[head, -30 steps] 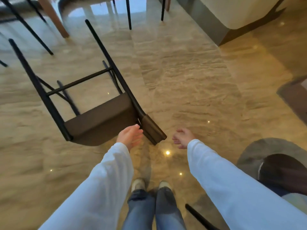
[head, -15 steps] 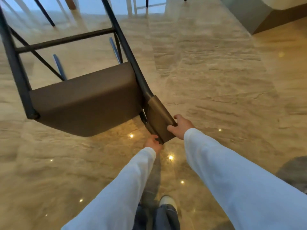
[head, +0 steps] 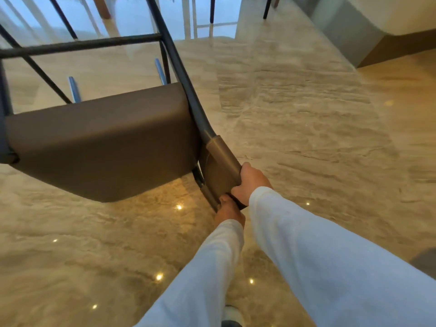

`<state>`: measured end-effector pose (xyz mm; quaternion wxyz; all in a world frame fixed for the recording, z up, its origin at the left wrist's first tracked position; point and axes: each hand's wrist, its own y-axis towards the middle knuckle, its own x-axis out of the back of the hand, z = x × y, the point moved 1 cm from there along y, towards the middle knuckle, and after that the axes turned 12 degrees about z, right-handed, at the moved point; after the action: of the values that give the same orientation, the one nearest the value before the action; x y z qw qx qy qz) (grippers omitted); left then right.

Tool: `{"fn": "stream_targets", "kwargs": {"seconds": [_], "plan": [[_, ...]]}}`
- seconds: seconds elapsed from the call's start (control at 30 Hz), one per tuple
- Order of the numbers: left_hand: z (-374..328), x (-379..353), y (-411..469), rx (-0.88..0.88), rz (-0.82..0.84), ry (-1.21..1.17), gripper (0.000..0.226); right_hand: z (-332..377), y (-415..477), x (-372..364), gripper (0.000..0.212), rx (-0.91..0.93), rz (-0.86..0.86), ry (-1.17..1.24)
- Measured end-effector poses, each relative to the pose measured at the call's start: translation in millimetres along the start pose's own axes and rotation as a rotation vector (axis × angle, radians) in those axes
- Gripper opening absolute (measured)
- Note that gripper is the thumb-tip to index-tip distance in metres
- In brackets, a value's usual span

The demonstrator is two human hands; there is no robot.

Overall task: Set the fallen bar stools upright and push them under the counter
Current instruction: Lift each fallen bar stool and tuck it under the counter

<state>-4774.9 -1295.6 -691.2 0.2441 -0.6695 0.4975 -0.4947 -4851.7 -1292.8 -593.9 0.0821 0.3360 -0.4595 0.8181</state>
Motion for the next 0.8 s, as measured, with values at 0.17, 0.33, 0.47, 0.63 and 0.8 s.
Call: {"fn": "stream_targets", "kwargs": {"seconds": [0.17,0.33,0.47,0.63,0.8], "plan": [[12,14,-21,0.080,-0.041,-0.067,0.035,23,-16,-4,0.036,0.023,0.032,0.016],[18,54,-74,0.076,-0.056,0.040,0.026,68,-48,20,0.030,0.050,0.112,0.040],[4,106,-122,0.066,-0.098,0.119,0.020,120,-80,68,0.029,0.057,0.141,0.005],[-13,179,-192,0.027,-0.139,0.218,0.007,187,-128,135,0.033,0.088,0.185,0.059],[-32,255,-265,-0.030,-0.150,0.394,0.007,252,-176,193,0.043,0.102,0.220,0.175]]}}
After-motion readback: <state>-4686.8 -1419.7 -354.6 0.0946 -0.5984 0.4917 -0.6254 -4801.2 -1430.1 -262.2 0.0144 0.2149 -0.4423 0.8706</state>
